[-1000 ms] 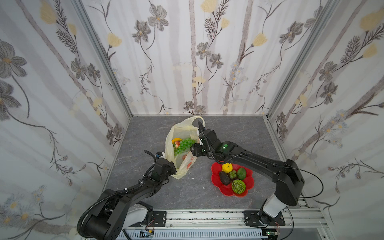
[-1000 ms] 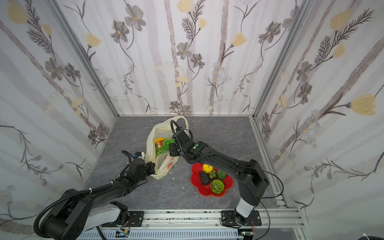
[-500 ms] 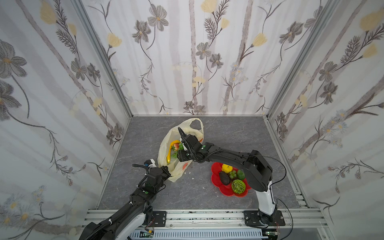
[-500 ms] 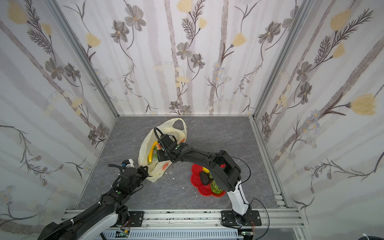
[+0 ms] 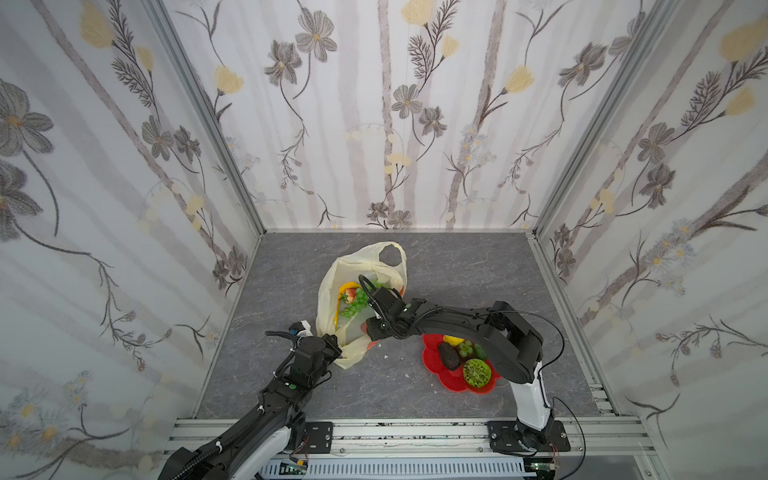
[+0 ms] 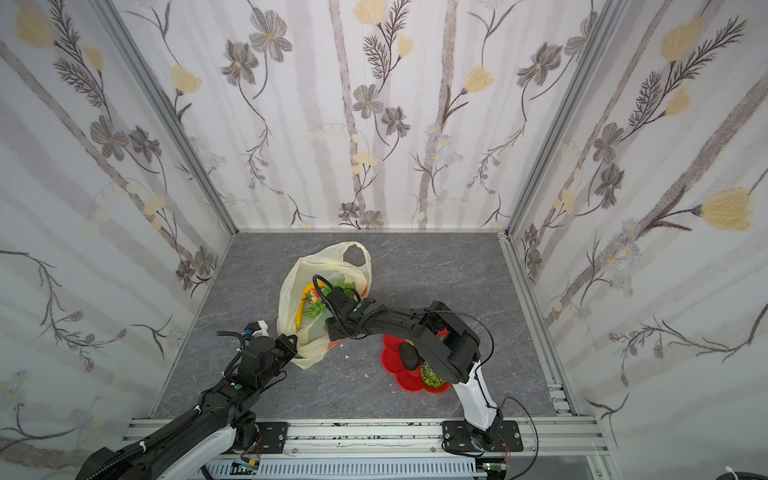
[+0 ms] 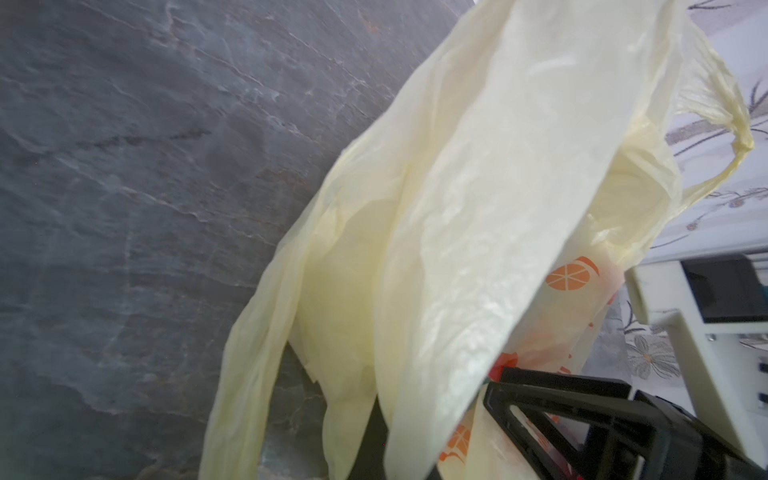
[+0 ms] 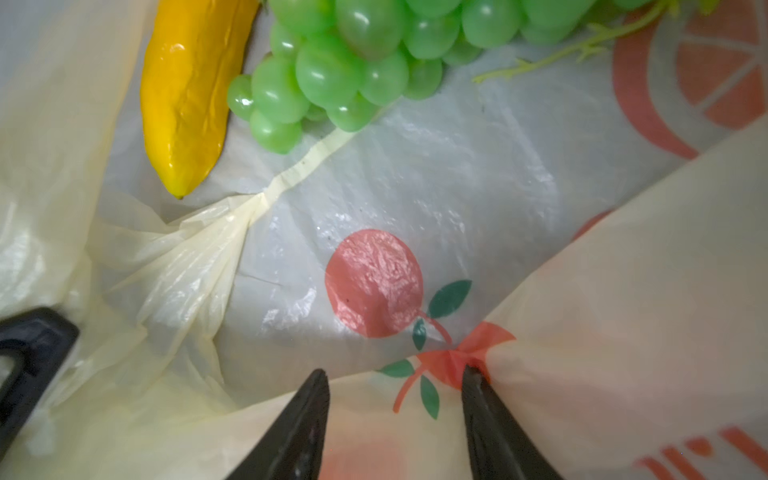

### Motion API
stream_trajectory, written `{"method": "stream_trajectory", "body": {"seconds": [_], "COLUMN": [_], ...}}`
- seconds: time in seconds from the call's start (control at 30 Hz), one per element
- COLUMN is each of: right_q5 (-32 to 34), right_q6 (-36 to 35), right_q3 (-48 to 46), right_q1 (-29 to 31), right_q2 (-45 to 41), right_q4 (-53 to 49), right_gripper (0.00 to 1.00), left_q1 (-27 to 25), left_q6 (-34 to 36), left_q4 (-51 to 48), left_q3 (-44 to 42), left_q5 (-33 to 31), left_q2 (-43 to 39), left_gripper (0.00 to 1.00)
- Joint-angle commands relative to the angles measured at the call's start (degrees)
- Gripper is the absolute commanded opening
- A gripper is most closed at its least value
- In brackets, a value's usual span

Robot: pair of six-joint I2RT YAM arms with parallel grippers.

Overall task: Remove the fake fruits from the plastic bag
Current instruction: 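Move the right gripper back into the bag toward the strawberry, then grasp the red strawberry by its stem with the right gripper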

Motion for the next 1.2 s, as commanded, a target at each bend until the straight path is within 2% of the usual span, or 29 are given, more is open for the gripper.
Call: {"method": "stream_trajectory", "body": {"seconds": [0.0,0.27,0.43,0.8,1.17], "right_q5": [3.07,4.51,3.46,0.51,1.71], "right_q6": [1.07,2.61,5.01,12.26,12.39], "right_q3": [-1.21,-2.34,-1.68,9.43,19.06], "right_q1": [-0.19,-0.31,0.29,3.2,2.07], "right_q2": [-1.68,-8.44,-11.02,1.24,9.38], "right_q4": [3.37,4.69,8.79,9.81,7.13], "right_gripper": [0.53,0.48,0.45,0.39,0.38], "left_q1": [-1.5,-4.9,-7.13,-7.51,-7.58], "left_q6": [1.0,-2.74,-3.93,-5.97,-7.27], "left_q4": [2.26,4.16,4.5,4.36,4.03], "left_q3": [0.5,-1.1,-1.95,-4.82,-6.42], "left_q5": [1.73,2.43,0.5,-0.31,-1.29], "left_q2": [-0.98,-0.96,-2.81,-7.22,-10.34], "left_gripper": [0.0,0.0,0.0,0.0,0.0]}}
